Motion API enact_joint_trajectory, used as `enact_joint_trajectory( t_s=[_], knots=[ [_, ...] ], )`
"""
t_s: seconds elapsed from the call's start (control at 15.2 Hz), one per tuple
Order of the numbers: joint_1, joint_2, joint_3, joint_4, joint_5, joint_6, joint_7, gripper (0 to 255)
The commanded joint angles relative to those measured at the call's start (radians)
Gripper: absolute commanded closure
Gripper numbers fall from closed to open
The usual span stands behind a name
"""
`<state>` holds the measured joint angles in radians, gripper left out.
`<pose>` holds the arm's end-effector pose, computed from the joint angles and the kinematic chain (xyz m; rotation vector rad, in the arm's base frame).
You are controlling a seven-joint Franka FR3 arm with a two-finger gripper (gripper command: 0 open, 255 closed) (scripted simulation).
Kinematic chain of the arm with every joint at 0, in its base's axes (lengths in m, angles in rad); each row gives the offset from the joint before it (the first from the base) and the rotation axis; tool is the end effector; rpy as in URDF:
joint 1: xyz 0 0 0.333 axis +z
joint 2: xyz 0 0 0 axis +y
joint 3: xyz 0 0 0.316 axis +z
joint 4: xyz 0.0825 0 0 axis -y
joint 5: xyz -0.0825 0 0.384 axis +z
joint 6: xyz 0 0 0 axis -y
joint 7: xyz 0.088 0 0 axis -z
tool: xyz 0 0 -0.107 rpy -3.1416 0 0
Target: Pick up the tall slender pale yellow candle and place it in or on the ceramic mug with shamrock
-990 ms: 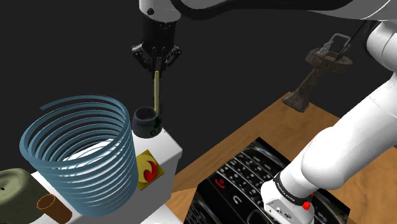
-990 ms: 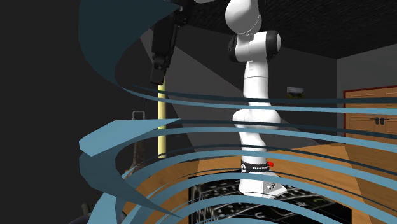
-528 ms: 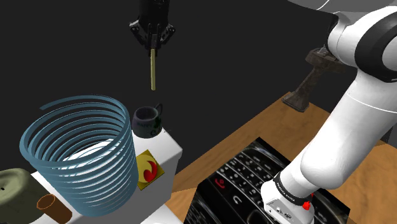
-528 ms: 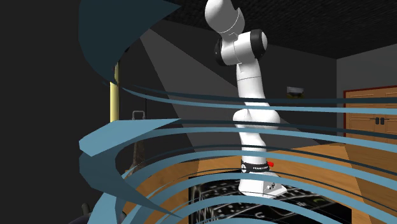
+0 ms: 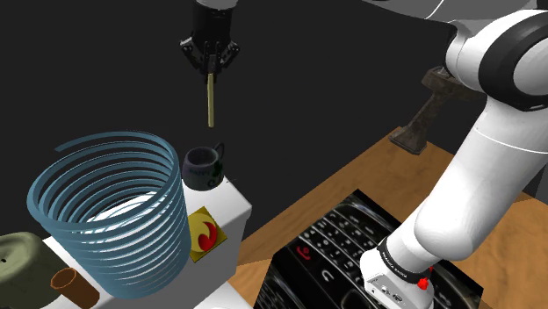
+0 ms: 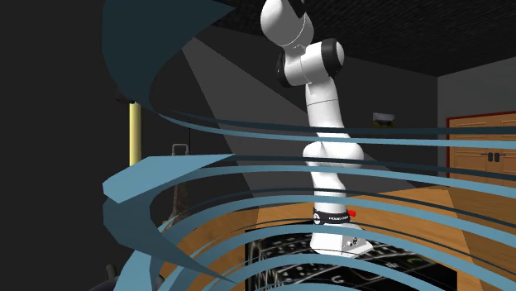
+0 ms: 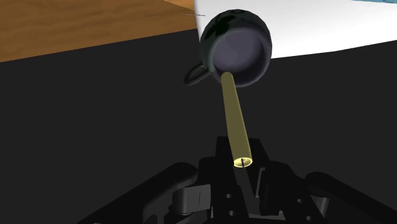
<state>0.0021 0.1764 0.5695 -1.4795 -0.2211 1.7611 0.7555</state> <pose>0.5461 0.2929 0.5981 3.1004 -0.2640 0.2834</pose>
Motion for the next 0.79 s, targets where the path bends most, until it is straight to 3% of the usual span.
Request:
enact_joint_trajectory(
  t_s=[0.0,0.73],
  knots=[
    [-0.002,0.000,-0.001,-0.030,-0.001,0.030,0.003,255],
    [-0.014,-0.010,-0.007,-0.189,-0.002,0.180,0.020,255]
  ],
)
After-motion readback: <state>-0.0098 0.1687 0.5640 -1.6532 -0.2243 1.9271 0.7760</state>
